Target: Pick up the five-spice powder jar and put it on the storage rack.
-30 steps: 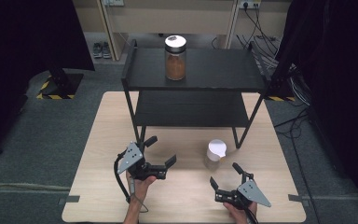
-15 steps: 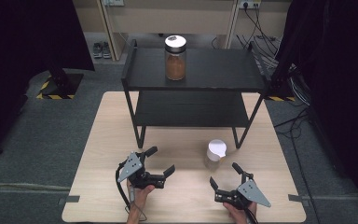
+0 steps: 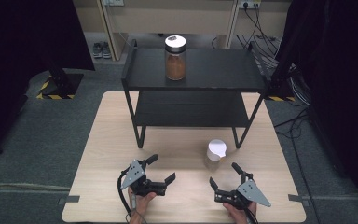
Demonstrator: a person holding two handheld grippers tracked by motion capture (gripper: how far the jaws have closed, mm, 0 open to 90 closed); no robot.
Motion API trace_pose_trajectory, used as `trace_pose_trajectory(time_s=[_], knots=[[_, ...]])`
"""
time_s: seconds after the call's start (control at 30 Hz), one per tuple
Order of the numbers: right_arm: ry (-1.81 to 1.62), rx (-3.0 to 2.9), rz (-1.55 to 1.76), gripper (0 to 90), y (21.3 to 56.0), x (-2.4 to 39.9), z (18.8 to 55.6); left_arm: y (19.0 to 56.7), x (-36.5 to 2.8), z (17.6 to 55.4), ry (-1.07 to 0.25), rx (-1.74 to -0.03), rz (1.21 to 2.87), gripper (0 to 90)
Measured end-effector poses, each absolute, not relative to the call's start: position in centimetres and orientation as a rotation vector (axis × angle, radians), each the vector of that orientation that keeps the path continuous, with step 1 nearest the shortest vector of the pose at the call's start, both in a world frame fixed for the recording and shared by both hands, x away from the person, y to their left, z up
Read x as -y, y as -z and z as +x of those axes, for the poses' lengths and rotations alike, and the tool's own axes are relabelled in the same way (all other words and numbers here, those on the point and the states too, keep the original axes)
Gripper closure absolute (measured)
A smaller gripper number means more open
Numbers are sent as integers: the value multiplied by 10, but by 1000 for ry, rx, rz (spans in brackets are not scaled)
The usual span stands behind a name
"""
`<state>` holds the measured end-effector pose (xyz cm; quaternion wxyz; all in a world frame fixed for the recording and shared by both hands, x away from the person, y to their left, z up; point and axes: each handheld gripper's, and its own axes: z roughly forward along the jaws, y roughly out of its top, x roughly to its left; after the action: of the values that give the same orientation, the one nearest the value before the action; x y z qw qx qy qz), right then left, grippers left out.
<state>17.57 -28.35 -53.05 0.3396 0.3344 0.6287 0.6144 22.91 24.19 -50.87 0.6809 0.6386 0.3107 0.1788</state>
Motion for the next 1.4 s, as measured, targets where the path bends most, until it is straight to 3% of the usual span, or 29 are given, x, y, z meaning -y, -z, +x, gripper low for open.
trace_pose_trajectory(time_s=[0.57,1.4], knots=[[-1599,-1638,869,4,530,283,176,519,-231,204,-487,-730,1482,3],[-1599,-1640,867,4,530,284,176,528,-233,198,-473,-738,1466,2]])
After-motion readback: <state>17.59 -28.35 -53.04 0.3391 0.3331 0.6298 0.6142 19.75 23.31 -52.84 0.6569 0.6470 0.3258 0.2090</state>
